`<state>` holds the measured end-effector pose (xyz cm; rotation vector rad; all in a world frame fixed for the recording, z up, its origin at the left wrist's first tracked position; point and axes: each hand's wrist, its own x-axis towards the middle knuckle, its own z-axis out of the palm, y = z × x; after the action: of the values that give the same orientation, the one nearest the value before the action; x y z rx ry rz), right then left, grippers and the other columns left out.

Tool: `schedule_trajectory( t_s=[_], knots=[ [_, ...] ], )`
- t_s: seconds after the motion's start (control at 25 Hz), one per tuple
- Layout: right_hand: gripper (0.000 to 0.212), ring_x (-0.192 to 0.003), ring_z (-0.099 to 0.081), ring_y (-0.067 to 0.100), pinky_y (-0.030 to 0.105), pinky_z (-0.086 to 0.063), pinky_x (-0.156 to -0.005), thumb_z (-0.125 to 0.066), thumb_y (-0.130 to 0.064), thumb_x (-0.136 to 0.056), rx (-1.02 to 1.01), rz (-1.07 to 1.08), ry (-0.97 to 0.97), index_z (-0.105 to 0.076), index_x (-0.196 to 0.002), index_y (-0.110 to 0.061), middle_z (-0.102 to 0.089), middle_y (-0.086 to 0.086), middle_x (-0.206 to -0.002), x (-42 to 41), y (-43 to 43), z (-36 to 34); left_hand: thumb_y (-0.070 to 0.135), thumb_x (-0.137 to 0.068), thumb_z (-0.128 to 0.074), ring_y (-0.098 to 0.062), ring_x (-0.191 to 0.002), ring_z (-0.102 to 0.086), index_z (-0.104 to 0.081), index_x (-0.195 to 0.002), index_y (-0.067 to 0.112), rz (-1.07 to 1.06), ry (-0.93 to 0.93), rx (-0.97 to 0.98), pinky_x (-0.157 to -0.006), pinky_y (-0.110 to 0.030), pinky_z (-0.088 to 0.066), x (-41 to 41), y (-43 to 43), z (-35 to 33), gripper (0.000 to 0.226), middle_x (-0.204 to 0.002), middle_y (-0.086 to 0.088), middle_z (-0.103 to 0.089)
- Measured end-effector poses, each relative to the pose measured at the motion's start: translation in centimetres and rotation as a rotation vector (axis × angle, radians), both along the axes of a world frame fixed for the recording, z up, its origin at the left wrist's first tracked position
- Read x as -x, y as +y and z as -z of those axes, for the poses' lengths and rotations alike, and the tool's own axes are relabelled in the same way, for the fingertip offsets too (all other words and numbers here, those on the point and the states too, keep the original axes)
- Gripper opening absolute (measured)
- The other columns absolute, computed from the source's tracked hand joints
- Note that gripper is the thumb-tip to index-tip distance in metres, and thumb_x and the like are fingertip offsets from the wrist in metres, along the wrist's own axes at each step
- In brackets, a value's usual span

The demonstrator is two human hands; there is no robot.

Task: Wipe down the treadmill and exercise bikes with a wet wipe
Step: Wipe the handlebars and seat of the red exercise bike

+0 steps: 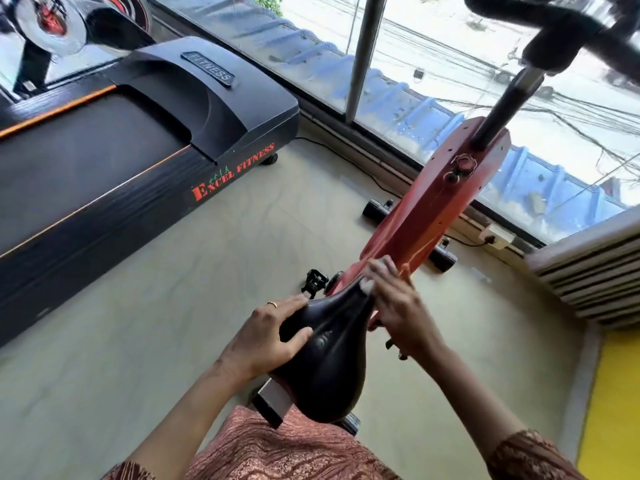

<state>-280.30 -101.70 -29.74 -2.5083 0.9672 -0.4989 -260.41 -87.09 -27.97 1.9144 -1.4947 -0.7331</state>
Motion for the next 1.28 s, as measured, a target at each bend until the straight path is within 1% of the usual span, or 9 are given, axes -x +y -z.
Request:
schedule_trajectory(
  t_s=[0.2,0.36,0.52,0.64,0.8,0.92,1.04,1.16,1.28],
  knots=[
    [0.035,-0.135,-0.039,0.027,0.042,-0.020,-0.116,-0.045,-0.013,-0.094,0.126,-0.438,0.060,-0.056,-0.125,-0.001,-0.051,0.014,-0.138,-0.8,4.5,0.8,0.036,-0.073,-0.061,-0.007,-0.117,-0.053,-0.063,-0.121,0.007,-0.007,-0.019,-0.009,-0.098,0.004,-0.019,0.0,0.0,0.0,0.056,-0.125,-0.005,-0.062],
    [0.035,-0.133,-0.041,0.033,0.039,-0.011,-0.117,-0.039,-0.016,-0.095,0.071,0.017,0.080,-0.062,-0.117,-0.003,-0.057,0.015,-0.131,-0.7,-1.8,-0.6,0.039,-0.073,-0.060,-0.004,-0.118,-0.050,-0.062,-0.124,0.010,-0.029,-0.011,-0.003,-0.098,0.004,-0.018,0.0,0.0,0.2,0.058,-0.128,-0.002,-0.060],
    [0.038,-0.105,-0.063,0.029,0.045,-0.030,-0.112,-0.039,-0.020,-0.082,0.256,-0.327,0.226,-0.069,-0.099,-0.004,-0.069,0.012,-0.102,-4.8,4.3,-0.3,0.037,-0.073,-0.060,-0.008,-0.120,-0.052,-0.061,-0.124,0.007,-0.019,-0.008,0.000,-0.097,0.005,-0.018,0.0,-0.1,0.3,0.059,-0.127,-0.005,-0.060],
    [0.018,-0.082,-0.066,0.022,0.048,-0.020,-0.114,-0.047,-0.015,-0.083,0.299,-0.349,0.374,-0.066,-0.085,-0.013,-0.066,0.004,-0.081,-4.9,0.2,-1.7,0.038,-0.072,-0.061,-0.003,-0.118,-0.049,-0.061,-0.124,0.008,-0.024,-0.005,0.015,-0.097,0.005,-0.018,-0.2,-0.1,0.4,0.060,-0.127,-0.004,-0.060],
    [0.034,-0.088,-0.060,0.025,0.044,-0.030,-0.105,-0.031,-0.022,-0.092,0.254,-0.389,0.654,-0.064,-0.089,-0.015,-0.065,0.005,-0.087,-6.9,-0.5,-2.5,0.052,-0.071,-0.054,-0.011,-0.117,-0.056,-0.064,-0.120,0.009,-0.013,0.006,0.007,-0.097,0.004,-0.021,-0.1,-0.5,0.5,0.066,-0.124,-0.003,-0.063],
    [0.049,-0.086,-0.061,0.024,0.040,-0.036,-0.098,-0.018,-0.032,-0.086,0.176,-0.500,0.578,-0.064,-0.085,-0.015,-0.064,0.004,-0.084,-7.0,0.9,-2.4,0.049,-0.072,-0.055,-0.013,-0.111,-0.060,-0.067,-0.116,0.009,0.000,-0.014,0.013,-0.093,0.005,-0.024,0.0,-1.2,0.4,0.061,-0.117,-0.002,-0.067],
    [0.050,-0.099,-0.057,0.023,0.041,-0.031,-0.102,-0.018,-0.039,-0.095,0.105,-0.224,0.498,-0.062,-0.096,-0.017,-0.062,0.003,-0.097,-4.0,-4.5,-2.3,0.037,-0.072,-0.061,-0.010,-0.110,-0.059,-0.068,-0.114,0.010,-0.017,-0.028,0.027,-0.092,0.006,-0.024,0.3,-2.1,0.5,0.051,-0.116,-0.001,-0.067],
    [0.037,-0.102,-0.058,0.026,0.036,-0.041,-0.093,-0.033,-0.033,-0.102,-0.239,0.247,0.079,-0.061,-0.098,-0.008,-0.061,0.009,-0.100,-2.1,-4.8,-0.8,0.030,-0.074,-0.063,-0.005,-0.105,-0.059,-0.067,-0.116,0.011,0.051,-0.008,0.058,-0.090,0.005,-0.027,1.7,-3.4,0.5,0.045,-0.114,0.000,-0.068],
    [0.050,-0.140,-0.024,0.004,0.020,-0.020,-0.115,-0.035,-0.031,-0.099,-0.458,0.369,-0.279,-0.038,-0.141,-0.004,-0.029,0.004,-0.153,-2.0,1.8,0.4,0.023,-0.079,-0.068,-0.005,-0.104,-0.057,-0.064,-0.121,0.012,0.030,0.012,0.096,-0.086,0.006,-0.028,2.7,-4.2,0.8,0.043,-0.117,0.002,-0.067]
  ],
)
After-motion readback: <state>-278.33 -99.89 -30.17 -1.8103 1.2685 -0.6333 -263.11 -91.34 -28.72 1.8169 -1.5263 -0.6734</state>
